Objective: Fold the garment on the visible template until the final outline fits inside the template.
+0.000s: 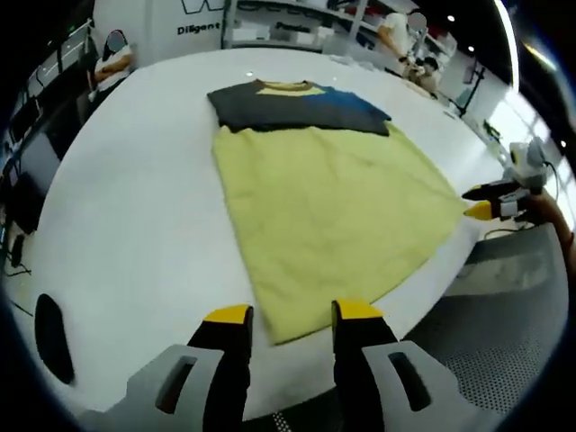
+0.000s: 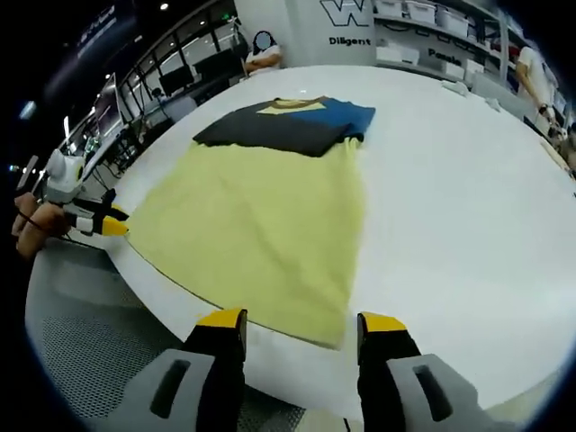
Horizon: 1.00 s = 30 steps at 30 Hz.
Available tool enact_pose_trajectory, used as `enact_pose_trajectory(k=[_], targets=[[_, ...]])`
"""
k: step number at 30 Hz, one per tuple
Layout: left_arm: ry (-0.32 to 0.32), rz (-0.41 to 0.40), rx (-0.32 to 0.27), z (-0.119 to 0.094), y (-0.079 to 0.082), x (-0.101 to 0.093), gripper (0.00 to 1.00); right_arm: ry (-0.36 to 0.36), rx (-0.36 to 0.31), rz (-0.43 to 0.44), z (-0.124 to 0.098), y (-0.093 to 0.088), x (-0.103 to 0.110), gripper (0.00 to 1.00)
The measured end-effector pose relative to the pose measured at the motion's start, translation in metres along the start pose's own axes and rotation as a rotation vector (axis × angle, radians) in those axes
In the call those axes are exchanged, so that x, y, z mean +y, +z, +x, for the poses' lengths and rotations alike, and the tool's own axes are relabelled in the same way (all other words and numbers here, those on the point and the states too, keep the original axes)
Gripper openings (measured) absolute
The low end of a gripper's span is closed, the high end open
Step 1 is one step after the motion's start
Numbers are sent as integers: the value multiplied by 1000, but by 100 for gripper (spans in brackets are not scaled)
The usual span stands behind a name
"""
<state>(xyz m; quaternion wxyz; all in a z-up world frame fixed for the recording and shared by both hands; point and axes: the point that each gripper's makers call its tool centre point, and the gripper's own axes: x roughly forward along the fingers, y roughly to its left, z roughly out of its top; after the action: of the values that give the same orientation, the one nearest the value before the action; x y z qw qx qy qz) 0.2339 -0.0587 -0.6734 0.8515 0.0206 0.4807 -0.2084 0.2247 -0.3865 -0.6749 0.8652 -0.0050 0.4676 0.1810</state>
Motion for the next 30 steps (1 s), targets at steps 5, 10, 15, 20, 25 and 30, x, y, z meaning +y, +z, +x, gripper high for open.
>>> enact_pose_trajectory(k=[5,10,15,20,25,30], targets=[[22,-28,10,-1,-2,7,14,-48,-2,61,1,-3,-13,18],[33,-15,24,-1,-4,10,7,-49,4,85,-2,-4,-19,5],[48,5,42,-1,-6,9,3,-50,10,79,-1,-4,-20,0],[55,74,66,-3,-8,5,1,-37,32,27,-2,-5,-18,0],[52,81,70,-4,-9,7,0,-31,40,13,-4,-6,-18,0],[27,82,101,-7,-15,5,0,-17,76,-36,-9,-11,-15,0]])
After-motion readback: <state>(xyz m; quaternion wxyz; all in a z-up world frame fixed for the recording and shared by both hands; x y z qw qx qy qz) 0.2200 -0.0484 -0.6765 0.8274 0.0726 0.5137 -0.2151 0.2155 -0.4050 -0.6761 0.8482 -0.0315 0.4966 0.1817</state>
